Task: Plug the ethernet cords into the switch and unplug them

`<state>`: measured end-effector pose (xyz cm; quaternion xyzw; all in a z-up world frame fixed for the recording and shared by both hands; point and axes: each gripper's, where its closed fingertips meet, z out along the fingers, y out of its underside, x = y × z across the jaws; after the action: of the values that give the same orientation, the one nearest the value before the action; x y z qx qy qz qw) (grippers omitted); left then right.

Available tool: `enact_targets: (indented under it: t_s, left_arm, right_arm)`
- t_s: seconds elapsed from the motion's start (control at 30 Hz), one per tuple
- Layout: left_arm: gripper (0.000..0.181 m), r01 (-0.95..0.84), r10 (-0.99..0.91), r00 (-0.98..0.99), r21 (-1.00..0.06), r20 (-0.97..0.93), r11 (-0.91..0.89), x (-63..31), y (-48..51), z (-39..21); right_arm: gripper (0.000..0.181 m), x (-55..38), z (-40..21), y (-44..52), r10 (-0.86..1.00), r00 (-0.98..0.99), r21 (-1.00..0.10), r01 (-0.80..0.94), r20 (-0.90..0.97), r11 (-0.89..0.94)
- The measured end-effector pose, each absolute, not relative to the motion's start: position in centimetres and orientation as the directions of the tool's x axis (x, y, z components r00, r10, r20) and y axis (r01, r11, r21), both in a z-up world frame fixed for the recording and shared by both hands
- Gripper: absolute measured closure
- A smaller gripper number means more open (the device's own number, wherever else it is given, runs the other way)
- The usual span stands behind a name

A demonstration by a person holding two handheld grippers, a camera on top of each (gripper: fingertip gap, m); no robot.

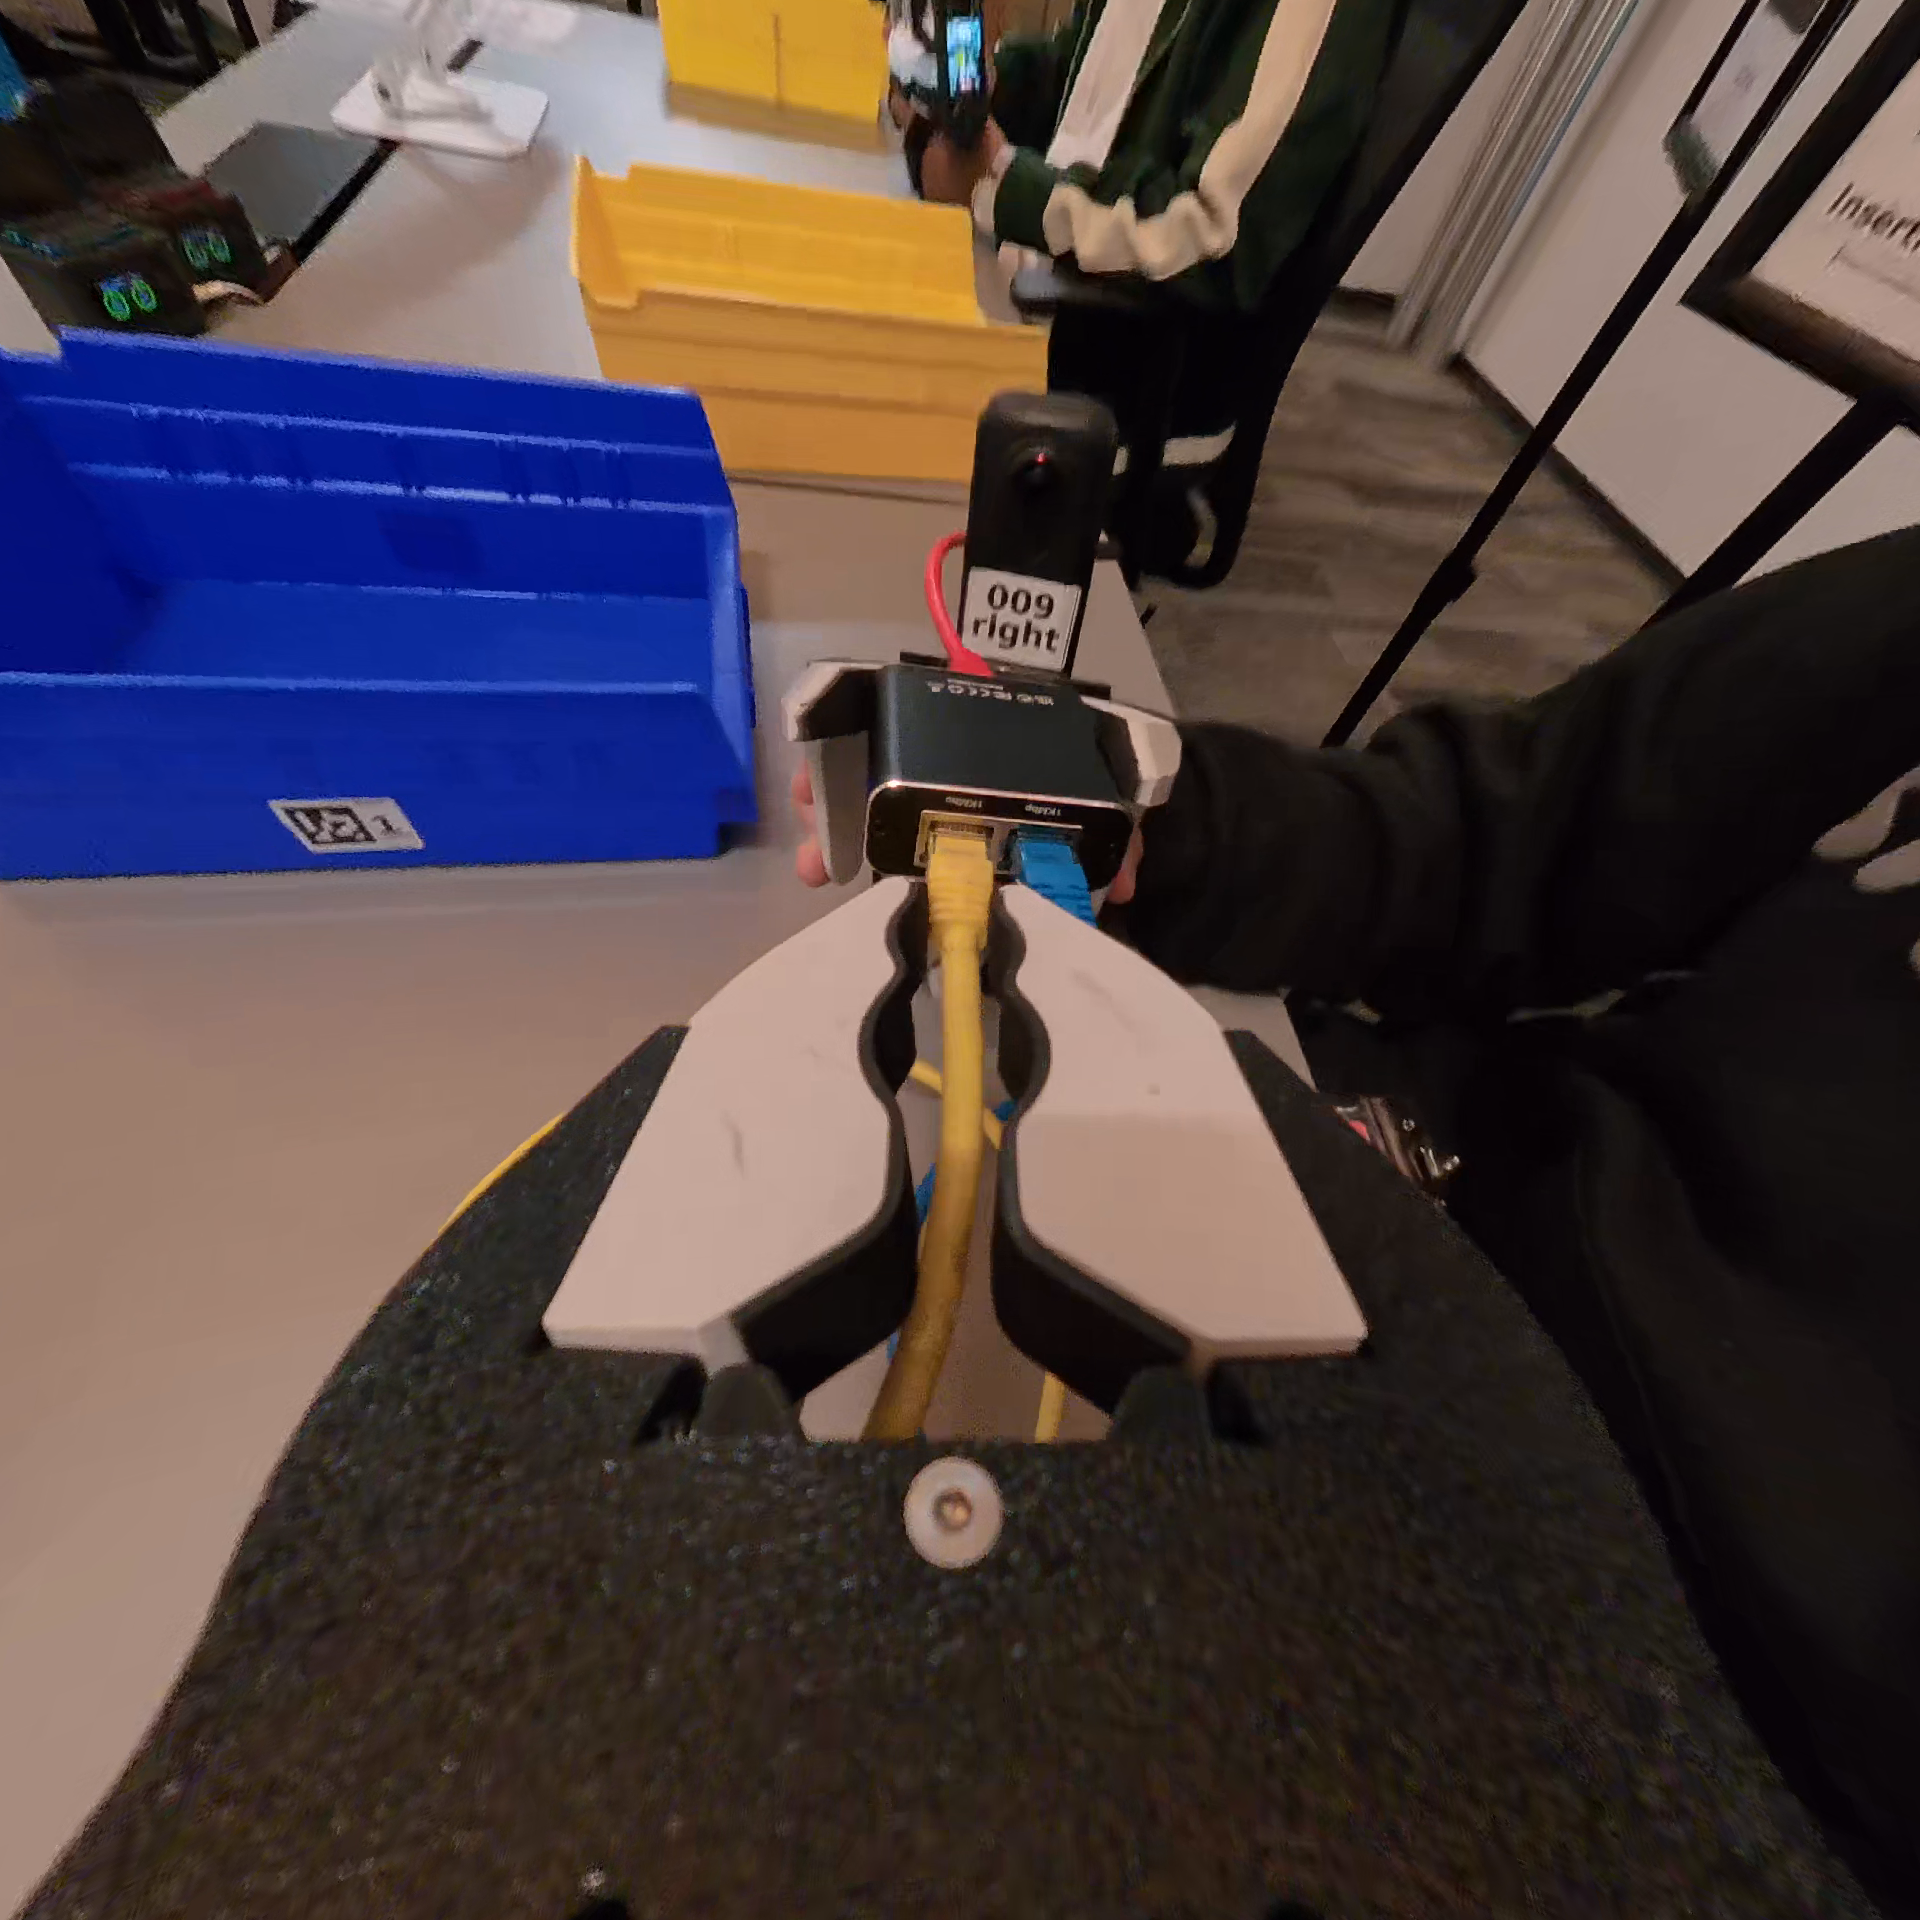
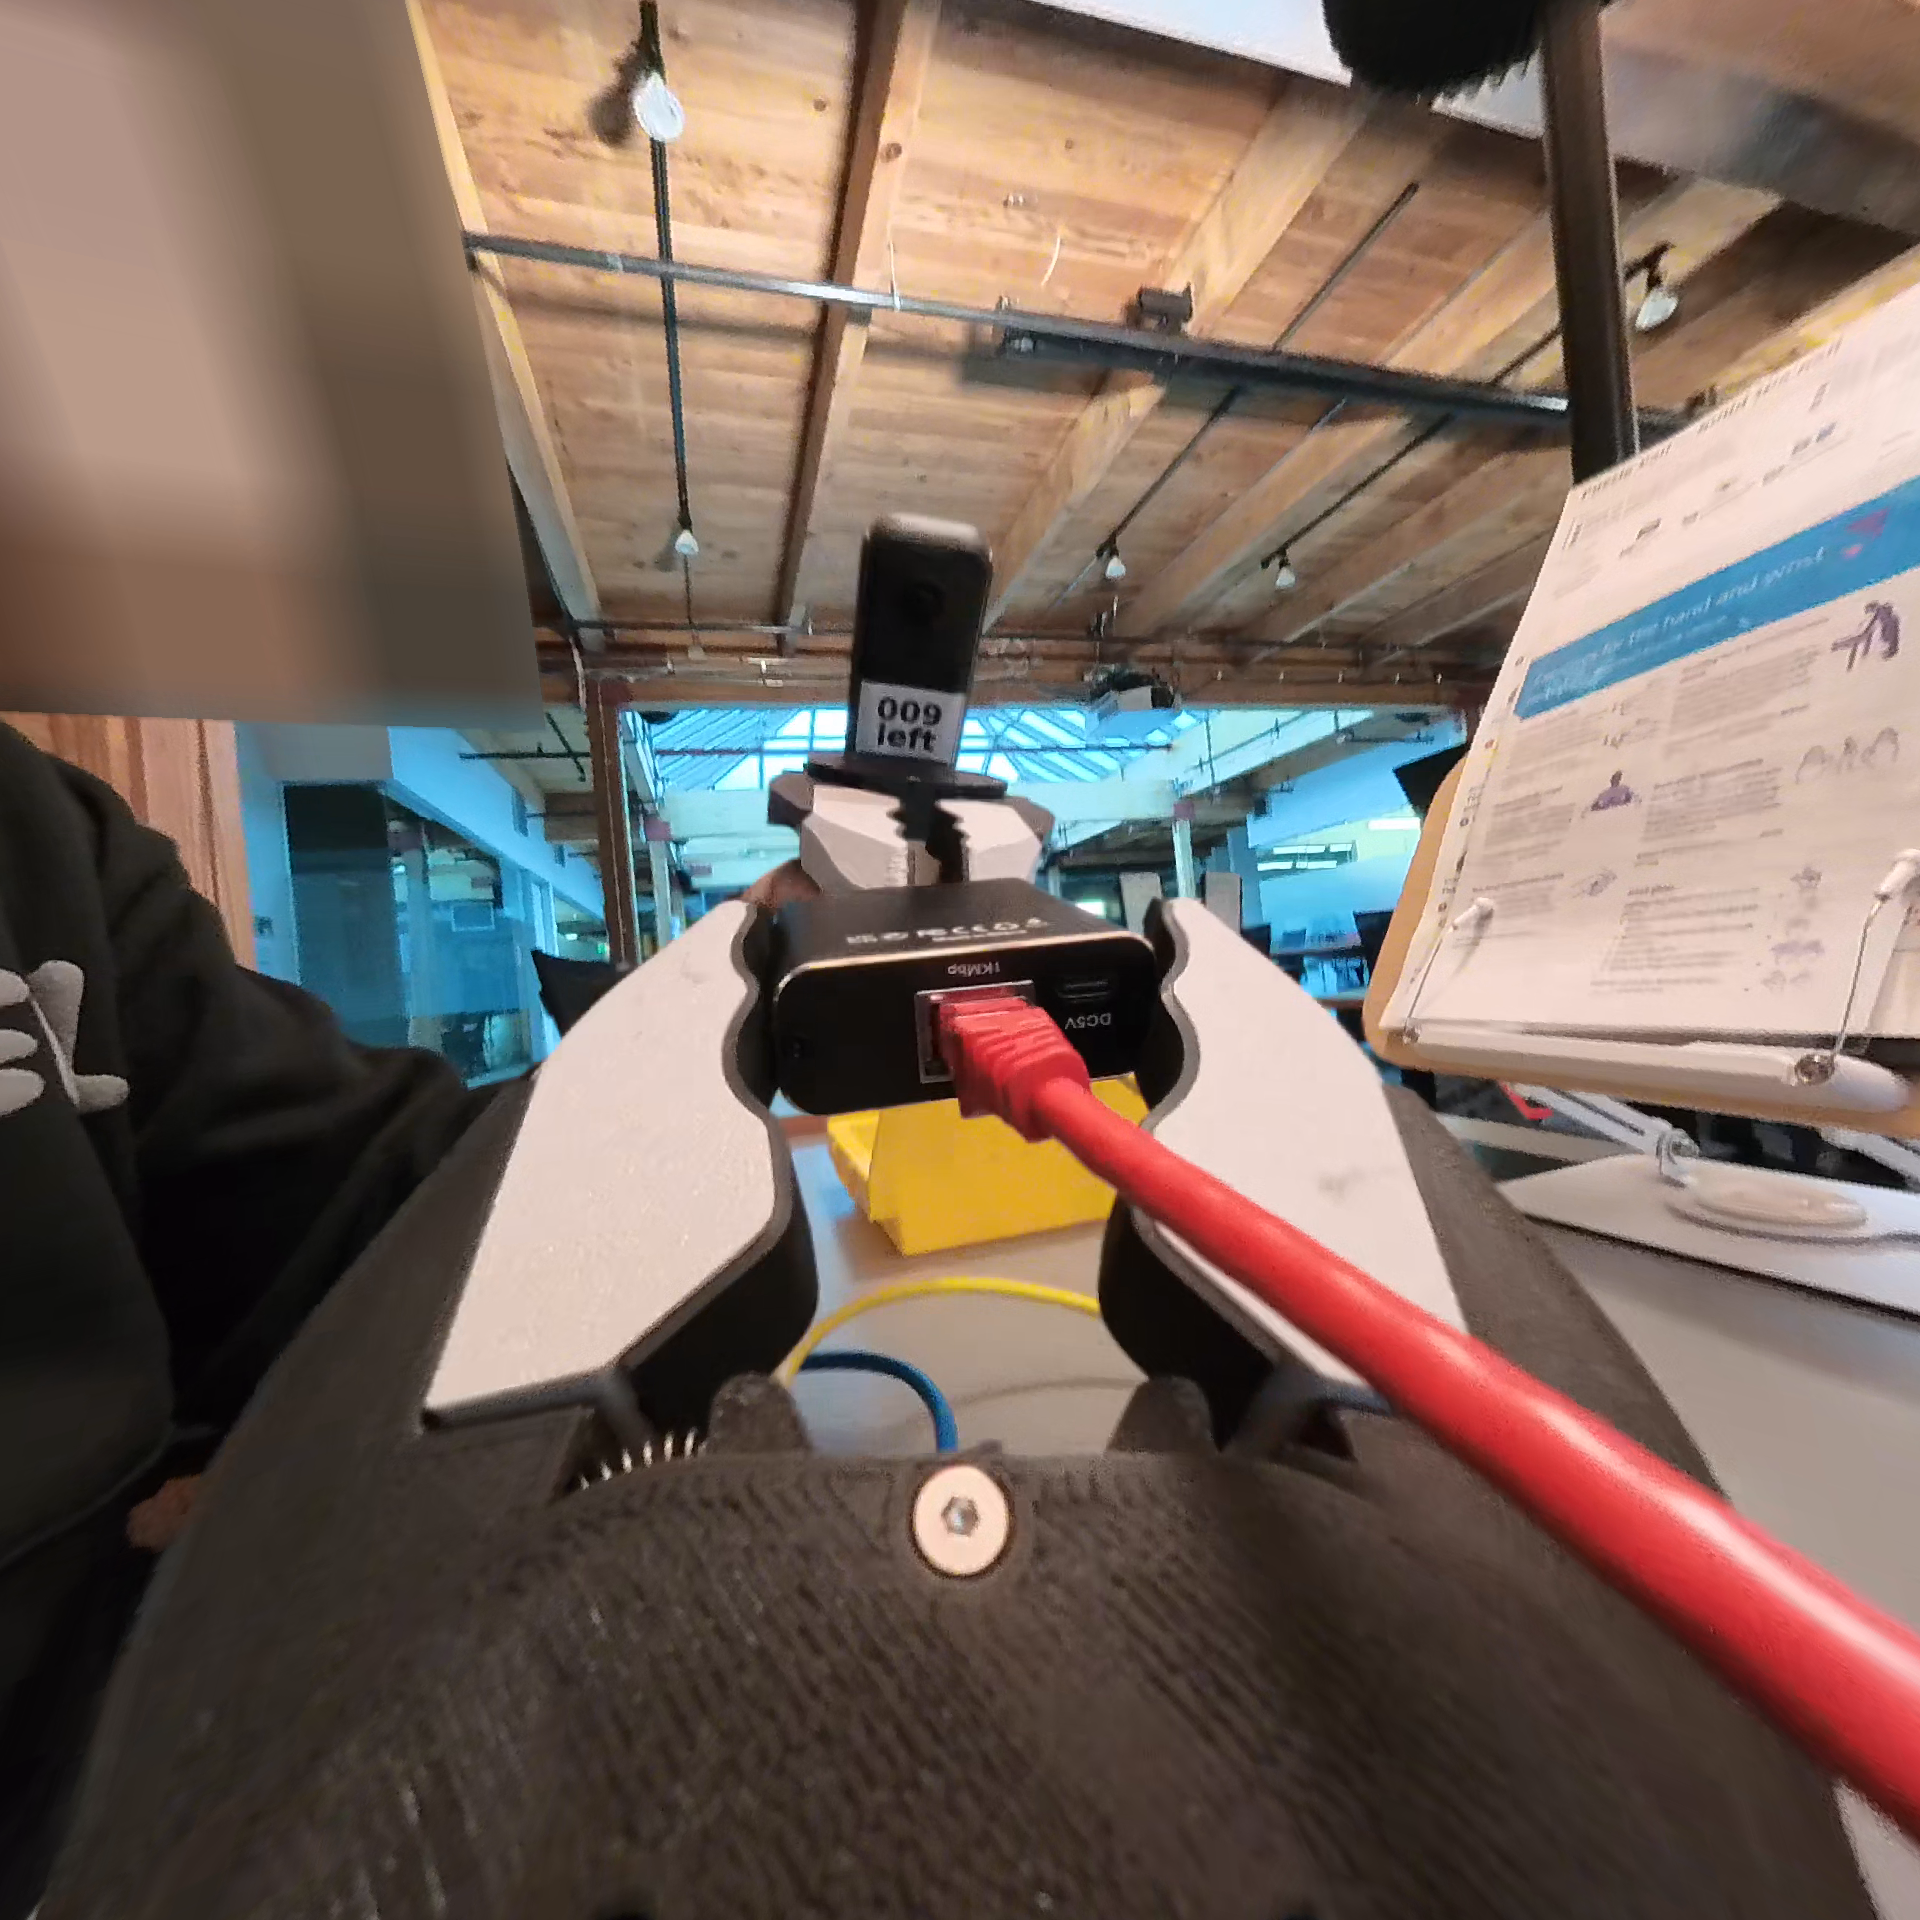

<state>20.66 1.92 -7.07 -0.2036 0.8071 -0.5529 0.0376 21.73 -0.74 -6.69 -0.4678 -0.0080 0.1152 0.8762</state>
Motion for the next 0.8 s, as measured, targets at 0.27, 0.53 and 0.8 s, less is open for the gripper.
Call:
enact_targets:
  t_s: [0.27, 0.53, 0.8]
  left_arm:
    - [0.159, -0.210, -0.432, -0.902, -0.874, 0.000, 0.439, 20.3, 2.9, -7.3]
    - [0.169, -0.222, -0.448, -0.894, -0.873, 0.003, 0.435, 20.0, 3.2, -6.8]
    - [0.175, -0.192, -0.429, -0.903, -0.870, -0.025, 0.454, 19.8, 3.1, -7.0]
  right_arm:
    - [0.112, 20.7, -6.6, -0.4, 0.213, 0.977, -0.841, -0.141, -0.031, 0.523]
    - [0.113, 21.6, -6.4, -0.9, 0.185, 0.982, -0.825, -0.141, -0.045, 0.547]
    - [0.113, 21.8, -6.2, -1.4, 0.190, 0.981, -0.815, -0.145, -0.044, 0.562]
